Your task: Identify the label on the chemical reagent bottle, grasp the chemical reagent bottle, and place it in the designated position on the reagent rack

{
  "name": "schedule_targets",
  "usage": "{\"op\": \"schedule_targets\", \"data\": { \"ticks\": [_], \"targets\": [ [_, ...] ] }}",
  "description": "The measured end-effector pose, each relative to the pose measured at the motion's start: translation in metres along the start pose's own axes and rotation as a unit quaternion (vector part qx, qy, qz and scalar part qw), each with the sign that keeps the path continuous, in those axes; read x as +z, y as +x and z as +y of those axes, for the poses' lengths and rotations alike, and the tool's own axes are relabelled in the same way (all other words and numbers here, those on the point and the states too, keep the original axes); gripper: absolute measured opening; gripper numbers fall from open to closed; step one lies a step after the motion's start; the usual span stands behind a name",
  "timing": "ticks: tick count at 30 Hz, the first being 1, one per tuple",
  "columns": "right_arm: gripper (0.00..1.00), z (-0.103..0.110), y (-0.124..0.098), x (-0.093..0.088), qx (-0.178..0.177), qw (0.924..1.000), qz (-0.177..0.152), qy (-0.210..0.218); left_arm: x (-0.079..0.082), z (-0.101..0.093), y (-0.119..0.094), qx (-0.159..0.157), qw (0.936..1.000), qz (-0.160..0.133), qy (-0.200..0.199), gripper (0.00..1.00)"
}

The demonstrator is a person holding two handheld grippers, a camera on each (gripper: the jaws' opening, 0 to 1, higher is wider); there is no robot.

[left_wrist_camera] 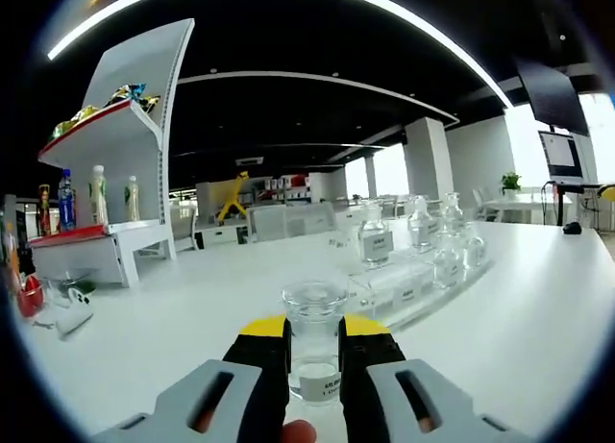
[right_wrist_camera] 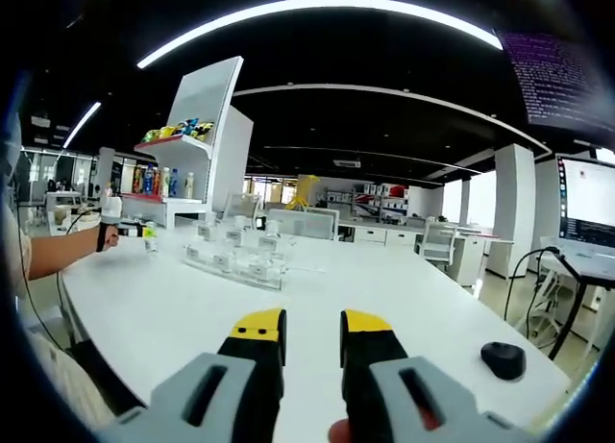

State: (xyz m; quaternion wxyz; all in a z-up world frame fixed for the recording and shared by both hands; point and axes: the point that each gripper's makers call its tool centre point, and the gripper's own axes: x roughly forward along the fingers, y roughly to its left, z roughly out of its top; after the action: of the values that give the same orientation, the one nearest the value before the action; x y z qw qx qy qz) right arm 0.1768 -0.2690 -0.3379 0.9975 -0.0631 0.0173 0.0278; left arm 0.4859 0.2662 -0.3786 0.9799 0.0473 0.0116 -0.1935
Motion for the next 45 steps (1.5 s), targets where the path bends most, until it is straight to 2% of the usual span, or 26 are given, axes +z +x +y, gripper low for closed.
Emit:
{"op": "schedule_targets", "data": {
  "ticks": [11,25,36,45],
  "targets": [
    [0.22,0.002,-0.002,-0.008,0.006,0.9999,0.010,-0.004,0.032,-0.013,0.007,-0.014,0.9997,-0.020,0.008,0.18],
    [0.22,0.006,-0.002,-0.010,0.013,0.9998,0.014,-0.009,0.052,-0.035,0.021,-0.039,0.9989,-0.025,0.005,0.18],
    [0.22,0.007,-0.002,-0.011,0.014,0.9997,0.015,-0.009,0.076,-0.047,0.038,-0.054,0.9978,-0.038,0.007,0.18],
    [0.22,0.009,-0.001,-0.011,0.016,0.9997,0.016,-0.009,0.083,-0.055,0.051,-0.064,0.9972,-0.038,0.006,0.18]
  ]
}}
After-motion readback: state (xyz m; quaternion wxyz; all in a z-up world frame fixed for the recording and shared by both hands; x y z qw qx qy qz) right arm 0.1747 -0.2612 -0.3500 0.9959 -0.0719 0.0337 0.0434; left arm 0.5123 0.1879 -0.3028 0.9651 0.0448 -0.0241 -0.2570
